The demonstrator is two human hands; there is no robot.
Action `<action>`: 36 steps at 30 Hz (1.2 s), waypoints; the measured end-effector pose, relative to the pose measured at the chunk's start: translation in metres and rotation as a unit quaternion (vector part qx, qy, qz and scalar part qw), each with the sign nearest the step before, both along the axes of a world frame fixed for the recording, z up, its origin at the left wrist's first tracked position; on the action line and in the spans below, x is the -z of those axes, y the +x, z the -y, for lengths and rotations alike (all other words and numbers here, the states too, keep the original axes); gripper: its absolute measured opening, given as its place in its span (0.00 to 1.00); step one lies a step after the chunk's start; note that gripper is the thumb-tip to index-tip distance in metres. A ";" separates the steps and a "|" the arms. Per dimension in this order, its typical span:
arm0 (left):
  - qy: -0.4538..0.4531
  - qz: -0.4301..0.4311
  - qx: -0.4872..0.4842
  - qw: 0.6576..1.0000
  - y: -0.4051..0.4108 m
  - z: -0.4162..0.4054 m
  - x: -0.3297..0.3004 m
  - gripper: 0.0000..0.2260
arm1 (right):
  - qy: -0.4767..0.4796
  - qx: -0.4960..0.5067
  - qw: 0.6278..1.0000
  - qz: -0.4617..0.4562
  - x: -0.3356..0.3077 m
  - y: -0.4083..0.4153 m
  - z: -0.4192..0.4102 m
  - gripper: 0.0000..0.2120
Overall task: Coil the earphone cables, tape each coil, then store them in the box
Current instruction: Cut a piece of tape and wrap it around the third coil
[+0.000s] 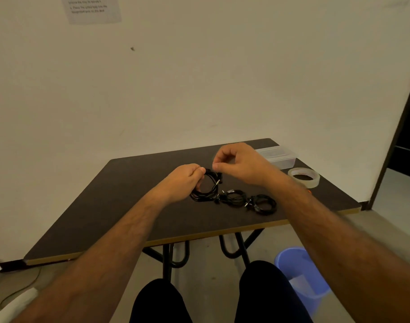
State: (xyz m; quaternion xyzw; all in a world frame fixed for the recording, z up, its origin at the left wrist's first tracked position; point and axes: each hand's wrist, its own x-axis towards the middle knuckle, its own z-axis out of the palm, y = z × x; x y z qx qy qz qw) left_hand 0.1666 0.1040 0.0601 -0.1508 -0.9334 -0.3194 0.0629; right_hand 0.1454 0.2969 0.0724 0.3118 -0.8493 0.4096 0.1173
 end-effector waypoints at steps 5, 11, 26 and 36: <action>0.009 -0.014 0.000 1.000 0.018 -0.016 -0.017 0.16 | 0.037 0.010 0.998 -0.040 -0.007 0.028 -0.008 0.03; 0.042 -0.041 -0.001 0.998 0.044 -0.033 -0.044 0.14 | 0.025 0.046 0.990 -0.128 -0.022 0.049 -0.015 0.03; 0.108 -0.015 0.021 0.994 0.094 -0.029 -0.110 0.14 | 0.015 0.094 0.919 -0.382 -0.066 0.083 -0.001 0.05; 0.166 -0.005 -0.029 0.986 0.098 -0.039 -0.108 0.16 | -0.010 0.110 0.915 -0.389 -0.058 0.084 0.000 0.05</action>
